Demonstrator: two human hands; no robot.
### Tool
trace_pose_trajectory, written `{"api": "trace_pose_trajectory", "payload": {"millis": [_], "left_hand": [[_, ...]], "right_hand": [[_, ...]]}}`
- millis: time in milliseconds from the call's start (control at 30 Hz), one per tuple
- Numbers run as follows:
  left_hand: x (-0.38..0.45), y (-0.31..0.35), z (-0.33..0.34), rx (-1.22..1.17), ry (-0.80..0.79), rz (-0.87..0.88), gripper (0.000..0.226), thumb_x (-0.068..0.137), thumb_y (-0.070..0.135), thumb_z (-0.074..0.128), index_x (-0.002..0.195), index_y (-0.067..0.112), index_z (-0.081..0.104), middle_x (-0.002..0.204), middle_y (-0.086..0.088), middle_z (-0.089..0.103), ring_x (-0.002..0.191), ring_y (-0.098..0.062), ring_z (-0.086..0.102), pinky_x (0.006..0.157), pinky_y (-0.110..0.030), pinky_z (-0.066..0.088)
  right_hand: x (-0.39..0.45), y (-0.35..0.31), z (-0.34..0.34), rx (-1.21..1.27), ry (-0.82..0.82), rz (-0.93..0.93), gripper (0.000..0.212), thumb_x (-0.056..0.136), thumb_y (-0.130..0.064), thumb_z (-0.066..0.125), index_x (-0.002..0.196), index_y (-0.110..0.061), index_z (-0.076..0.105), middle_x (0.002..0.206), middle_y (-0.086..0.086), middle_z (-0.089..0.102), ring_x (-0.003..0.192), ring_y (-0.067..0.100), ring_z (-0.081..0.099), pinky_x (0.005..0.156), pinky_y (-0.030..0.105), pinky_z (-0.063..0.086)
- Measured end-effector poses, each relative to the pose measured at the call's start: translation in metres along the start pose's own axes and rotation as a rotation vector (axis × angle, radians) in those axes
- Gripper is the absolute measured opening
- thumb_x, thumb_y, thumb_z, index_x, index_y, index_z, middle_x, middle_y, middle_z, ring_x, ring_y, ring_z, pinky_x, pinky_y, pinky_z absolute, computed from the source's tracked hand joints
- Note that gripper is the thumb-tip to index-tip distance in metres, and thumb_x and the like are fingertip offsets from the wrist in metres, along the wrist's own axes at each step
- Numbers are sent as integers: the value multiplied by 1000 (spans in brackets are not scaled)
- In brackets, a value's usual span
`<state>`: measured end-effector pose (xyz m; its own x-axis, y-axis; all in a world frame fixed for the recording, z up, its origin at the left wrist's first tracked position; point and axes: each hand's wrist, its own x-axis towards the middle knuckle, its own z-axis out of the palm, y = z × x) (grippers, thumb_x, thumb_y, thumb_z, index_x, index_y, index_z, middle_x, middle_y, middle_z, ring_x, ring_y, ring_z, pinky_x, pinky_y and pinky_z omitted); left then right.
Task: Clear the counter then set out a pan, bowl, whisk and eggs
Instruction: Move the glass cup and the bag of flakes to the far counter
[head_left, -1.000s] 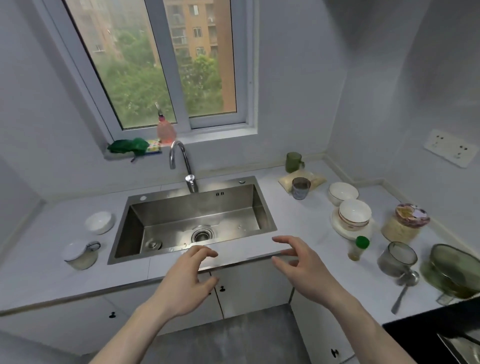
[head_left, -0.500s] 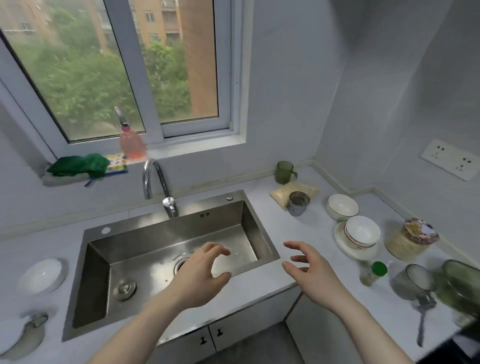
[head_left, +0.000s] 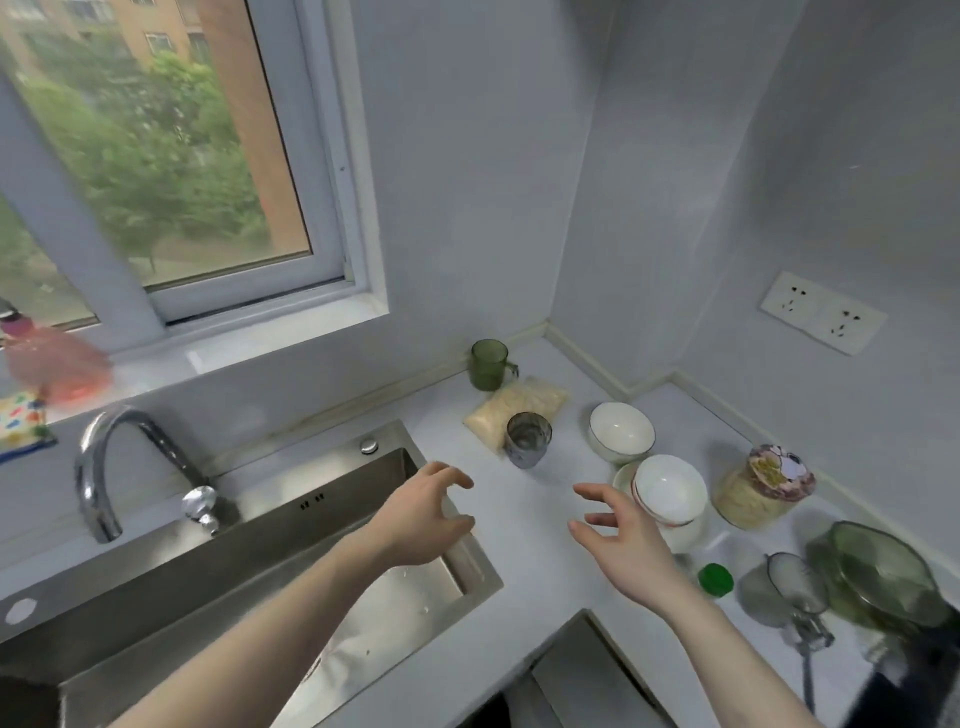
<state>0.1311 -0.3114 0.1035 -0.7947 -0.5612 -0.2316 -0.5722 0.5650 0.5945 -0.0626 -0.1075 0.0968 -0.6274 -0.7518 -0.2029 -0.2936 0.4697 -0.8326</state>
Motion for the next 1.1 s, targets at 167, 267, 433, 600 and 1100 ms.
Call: {"api": "trace_pose_trajectory", "payload": {"millis": [167, 267, 433, 600, 1100], "left_hand": [[104, 10, 14, -25, -62, -94, 52, 86, 36, 62, 137, 30, 50, 145, 5, 39, 121, -18, 54, 101, -34, 48], [156, 9, 34, -6, -87, -141, 59, 82, 32, 62, 139, 28, 48, 146, -1, 35, 115, -24, 57, 100, -36, 49], [216, 4, 70, 25, -143, -176, 65, 82, 29, 63, 144, 26, 45, 159, -9, 19, 127, -36, 53, 106, -38, 45], [246, 0, 97, 92, -163, -196, 48, 84, 37, 65, 130, 26, 57, 147, -5, 34, 119, -32, 56, 100, -41, 49], [170, -34, 104, 137, 37, -222, 39, 77, 58, 73, 102, 27, 67, 121, 12, 55, 101, -20, 63, 71, -30, 41]], "right_hand": [[80, 4, -20, -11, -20, 59, 38, 93, -33, 66, 128, -40, 55, 134, -27, 53, 114, -4, 58, 77, 22, 51], [125, 6, -28, -17, -51, 82, 38, 93, -30, 65, 129, -37, 55, 135, -23, 52, 113, -1, 59, 73, 20, 50], [196, 10, -30, -66, -65, 141, 40, 92, -24, 67, 130, -30, 58, 131, -13, 57, 101, 3, 65, 68, 19, 49], [242, 16, -21, -130, -72, 167, 44, 91, -22, 67, 133, -25, 56, 131, -10, 58, 91, 5, 66, 66, 18, 47], [336, 13, 28, -176, -159, 301, 76, 86, -30, 72, 154, -18, 40, 149, 7, 52, 134, 28, 53, 112, 36, 42]]}}
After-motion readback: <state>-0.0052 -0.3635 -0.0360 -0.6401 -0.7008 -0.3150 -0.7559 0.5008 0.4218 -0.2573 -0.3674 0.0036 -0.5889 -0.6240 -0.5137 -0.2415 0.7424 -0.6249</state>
